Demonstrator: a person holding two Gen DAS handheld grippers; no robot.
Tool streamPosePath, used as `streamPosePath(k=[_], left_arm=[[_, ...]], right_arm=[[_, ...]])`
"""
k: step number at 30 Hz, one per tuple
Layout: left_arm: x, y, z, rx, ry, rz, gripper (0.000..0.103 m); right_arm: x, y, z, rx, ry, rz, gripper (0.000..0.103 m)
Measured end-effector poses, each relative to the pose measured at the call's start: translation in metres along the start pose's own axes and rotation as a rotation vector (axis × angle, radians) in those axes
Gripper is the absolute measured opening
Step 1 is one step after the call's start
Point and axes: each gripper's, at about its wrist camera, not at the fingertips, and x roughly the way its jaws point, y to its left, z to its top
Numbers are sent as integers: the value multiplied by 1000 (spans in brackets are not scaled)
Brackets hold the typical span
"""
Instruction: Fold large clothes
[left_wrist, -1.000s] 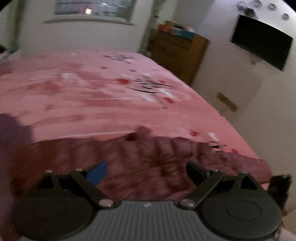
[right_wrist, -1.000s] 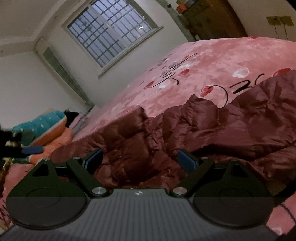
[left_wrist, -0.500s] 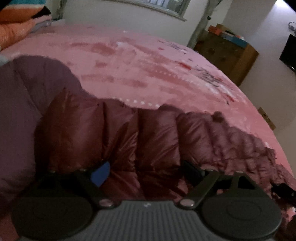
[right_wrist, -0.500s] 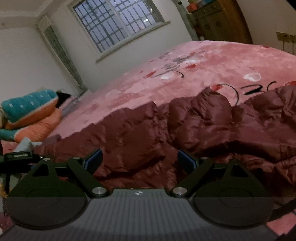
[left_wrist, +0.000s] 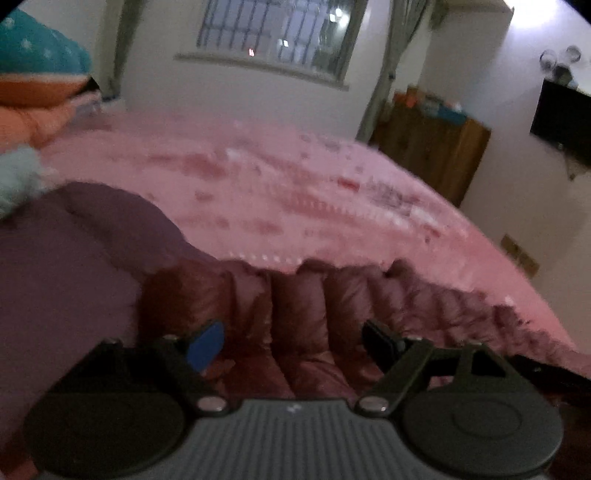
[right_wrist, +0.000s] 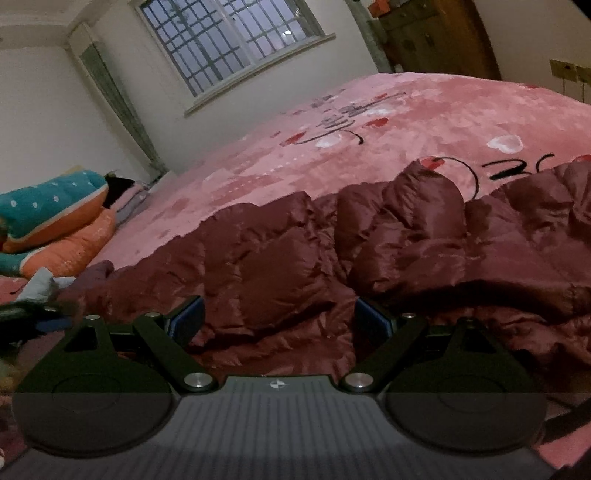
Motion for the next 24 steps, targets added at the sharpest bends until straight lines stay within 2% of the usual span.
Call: streamPosePath(k=[2,5,9,13,16,20,24], left_arm=[[-37,5,-7,2,-10,6,88],[-79,18,-31,-9,23,20,90],[-111,39,-67,-111,58,8,90],[-109,58,-99,-280,93,-20,90],[-100,62,-121,-407,128,-107,90],[-92,64,-140,-524,154,-177,91],[-88,56,-143,-568,160,-257,93]], right_arm=[[-5,2,-1,-5,-8,19,103],[-14,5,-5,-18,-7,43,103],[-30,12,-15,-39,13,77,103],[-45,35,-30,-71,33,135,103],[-53,63,-48,-124,83,174,103],[-74,117,-81,-327,150,264,103],[-98,176,-129,-540,236,399,103]])
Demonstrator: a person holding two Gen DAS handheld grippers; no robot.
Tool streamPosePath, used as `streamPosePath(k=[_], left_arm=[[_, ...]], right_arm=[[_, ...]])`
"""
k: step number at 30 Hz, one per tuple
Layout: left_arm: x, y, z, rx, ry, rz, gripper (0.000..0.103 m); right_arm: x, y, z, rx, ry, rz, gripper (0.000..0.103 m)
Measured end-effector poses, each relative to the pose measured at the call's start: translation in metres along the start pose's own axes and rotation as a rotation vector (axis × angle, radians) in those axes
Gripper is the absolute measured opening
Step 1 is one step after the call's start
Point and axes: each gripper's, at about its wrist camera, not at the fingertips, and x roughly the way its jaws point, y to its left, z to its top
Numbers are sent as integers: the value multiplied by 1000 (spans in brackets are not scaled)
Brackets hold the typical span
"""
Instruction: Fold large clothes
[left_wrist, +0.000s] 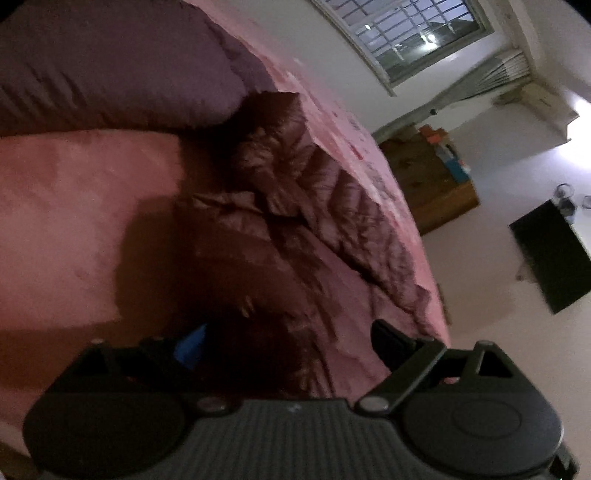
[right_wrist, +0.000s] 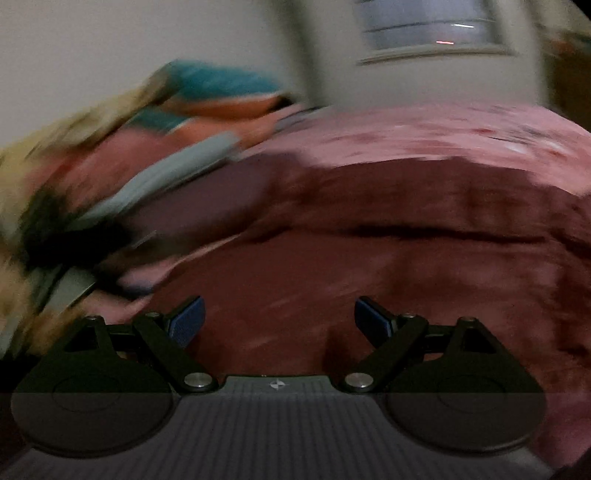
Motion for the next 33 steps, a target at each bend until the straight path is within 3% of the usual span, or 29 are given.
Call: streamPosePath(k=[4,9,16,21,24,25,26,29,33], left_arm=[[3,-5,-7,-29,60,-108,100],[-2,-10,-15,-33,91,-163,100],[-8,-28,-21,-86,138,-300,101],[-4,-40,-25,-122,172,-350,101],[-10,-41,-24,-127,156,-365,102],[-13,-40,-22,-136,150,-380,102],[-15,-39,-21,-146,145,-392,102],[-25,-37,-13,-140,106,-404,102],[-46,-21,-2,-117,-1,-317,102]], right_arm=[[14,53,-10,-102,54,75,103],[44,74,-24,-90,155,72,103],[55,86,-25,-5,121,18,103],[68,79,-19,58,68,-35,103],[71,66,-15,117,75,-44,61],[71,62,-13,131,82,-51,42],[71,57,-10,142,84,-52,32],[64,50,-4,177,72,-41,16],[43,30,9,282,7,5,13]])
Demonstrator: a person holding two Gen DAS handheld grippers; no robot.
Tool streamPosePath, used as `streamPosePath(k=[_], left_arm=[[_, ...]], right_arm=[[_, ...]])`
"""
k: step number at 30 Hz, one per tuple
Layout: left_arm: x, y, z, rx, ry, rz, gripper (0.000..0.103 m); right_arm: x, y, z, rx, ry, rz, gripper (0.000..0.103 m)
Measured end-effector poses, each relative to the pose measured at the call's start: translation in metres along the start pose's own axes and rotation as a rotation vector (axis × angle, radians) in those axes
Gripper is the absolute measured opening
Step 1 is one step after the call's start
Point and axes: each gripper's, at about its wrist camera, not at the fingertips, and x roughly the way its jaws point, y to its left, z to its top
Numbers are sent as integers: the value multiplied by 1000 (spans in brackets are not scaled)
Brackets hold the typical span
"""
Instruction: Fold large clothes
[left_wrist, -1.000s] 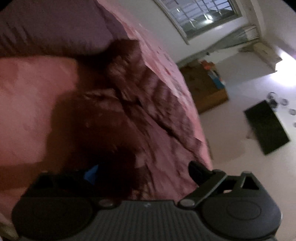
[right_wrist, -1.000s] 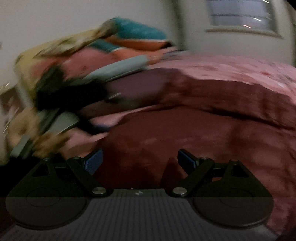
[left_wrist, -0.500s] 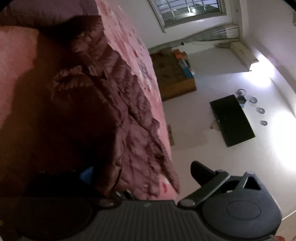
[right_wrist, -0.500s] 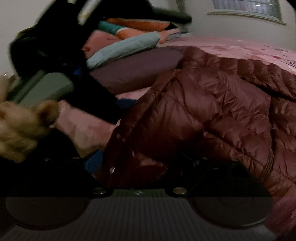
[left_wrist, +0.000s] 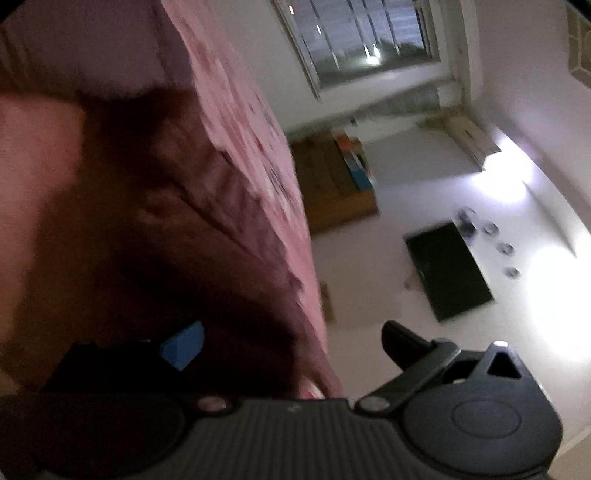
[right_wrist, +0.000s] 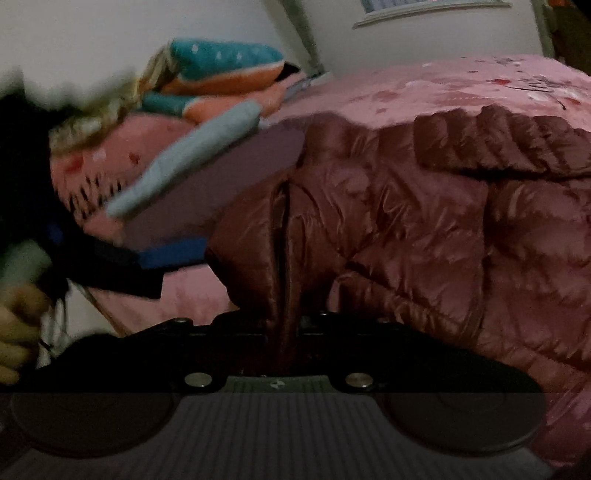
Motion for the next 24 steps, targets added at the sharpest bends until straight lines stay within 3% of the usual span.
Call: streamPosePath(k=[4,9,16,19,21,24], left_arm=[[-12,16,11,14,-81,120,102],[7,32,23,18,-83,196,102],[43,36,54,16,-101,83,102],[60,41,56,10,-44,0,102],[68,47,48,-18,0,-76,102],[69,41,37,30,49,-107,102]], right_arm=[[-27,-23,15,152,-14,121,13],[-51,-34,16,218,-20,195,13],[-53,-27,6,239,92,257,13],[-54,-27,-5,241,125,248,13],[-56,-34,-6,271,120,242,13],[-66,-46,-3,369,53,290,13]])
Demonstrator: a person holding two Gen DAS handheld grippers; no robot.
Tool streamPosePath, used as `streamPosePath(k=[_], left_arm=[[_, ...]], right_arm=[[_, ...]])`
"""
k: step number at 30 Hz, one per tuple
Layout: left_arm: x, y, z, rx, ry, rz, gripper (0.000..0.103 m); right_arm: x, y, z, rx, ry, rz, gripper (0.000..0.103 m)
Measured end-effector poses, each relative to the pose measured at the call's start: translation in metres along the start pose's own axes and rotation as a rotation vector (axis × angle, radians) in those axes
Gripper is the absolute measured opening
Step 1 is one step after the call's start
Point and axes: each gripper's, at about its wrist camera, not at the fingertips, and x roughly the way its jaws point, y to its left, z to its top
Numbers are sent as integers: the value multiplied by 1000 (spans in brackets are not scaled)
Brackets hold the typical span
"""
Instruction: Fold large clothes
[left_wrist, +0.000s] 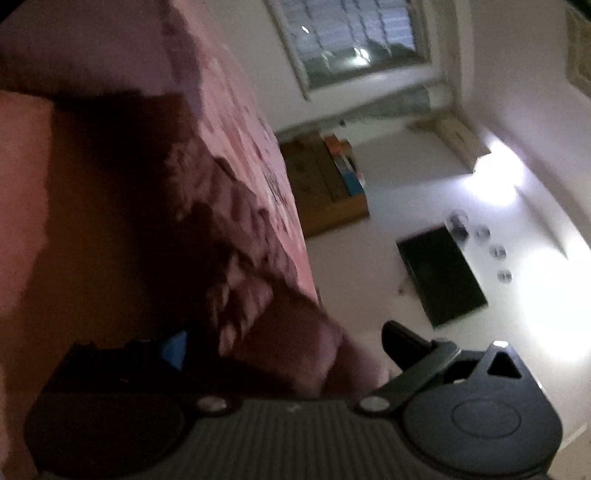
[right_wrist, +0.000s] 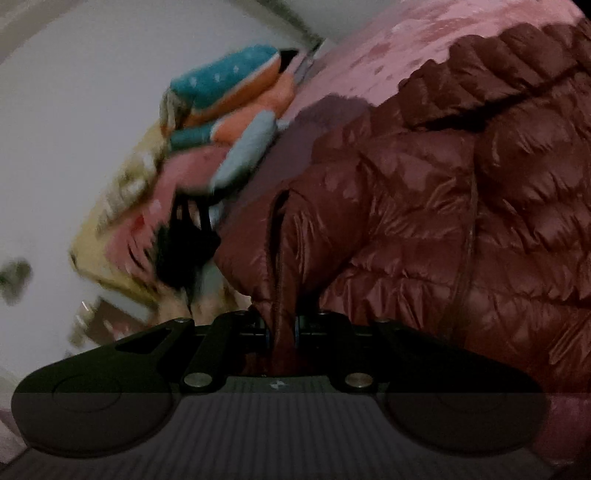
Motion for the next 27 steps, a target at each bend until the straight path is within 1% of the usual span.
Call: streamPosePath(k=[4,7,10,13,15,20,22,23,26,27], left_arm=[[-2,-14,-6,88,17,-90,102],[0,-24,-10,161,16,-105,102],[11,-35,-13,255,36,-97,102],[27,-51,-19,377,63,-56,102],[37,-59,-23,466,75,-10,102],[55,-73,-28,622,75,47,99],[64,-80,-31,686,92,56,90],[68,-82,-32,706,100,58,88],[78,-88,-34,742,124,65,73],[80,-90,-35,749,132,70,62]], right_arm=[[-25,-10,10,128,-113,86,13],[-39,-23,19,212,-196,142,13],[-52,-33,22,275,-252,179,13],[-52,-34,23,304,-275,207,13],[-57,-35,22,310,-277,212,13],[-55,-36,24,313,-263,223,13],[-59,-37,23,313,-259,225,13],[-54,-39,27,313,-258,226,14],[-50,-41,31,309,-253,227,14],[-50,-40,33,309,-252,225,15]])
